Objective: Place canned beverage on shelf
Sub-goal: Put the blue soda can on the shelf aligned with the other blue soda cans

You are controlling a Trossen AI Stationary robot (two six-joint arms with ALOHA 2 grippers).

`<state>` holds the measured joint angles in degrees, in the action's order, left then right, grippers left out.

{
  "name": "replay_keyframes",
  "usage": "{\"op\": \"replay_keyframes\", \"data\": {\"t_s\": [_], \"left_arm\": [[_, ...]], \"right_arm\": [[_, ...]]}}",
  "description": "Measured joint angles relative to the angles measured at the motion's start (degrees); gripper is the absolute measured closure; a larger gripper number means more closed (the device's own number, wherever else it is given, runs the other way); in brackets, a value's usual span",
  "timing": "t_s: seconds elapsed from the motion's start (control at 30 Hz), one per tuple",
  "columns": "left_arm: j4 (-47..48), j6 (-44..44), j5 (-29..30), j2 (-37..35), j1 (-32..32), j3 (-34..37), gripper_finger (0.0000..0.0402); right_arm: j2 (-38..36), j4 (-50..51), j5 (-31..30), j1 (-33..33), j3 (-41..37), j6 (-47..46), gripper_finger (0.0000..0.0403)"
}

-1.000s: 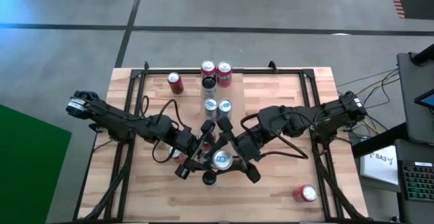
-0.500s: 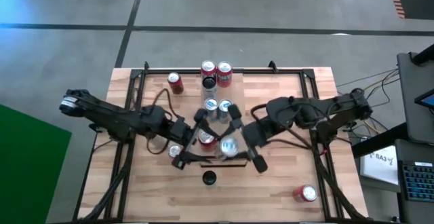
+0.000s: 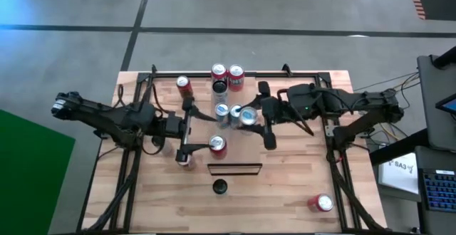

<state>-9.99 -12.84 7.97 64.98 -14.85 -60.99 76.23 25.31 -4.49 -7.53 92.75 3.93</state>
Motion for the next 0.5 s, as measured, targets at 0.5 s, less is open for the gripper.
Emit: {"op": "replay_keyframes", "data": {"t_s": [0.5], "left_arm": [[7.9,-3.84,7.27,-0.49,3.55,0.04,0.0086]], "right_arm": [[-14.64,-13.04,-1.45,11.13,-25.56,-7.59,0.0188]]}}
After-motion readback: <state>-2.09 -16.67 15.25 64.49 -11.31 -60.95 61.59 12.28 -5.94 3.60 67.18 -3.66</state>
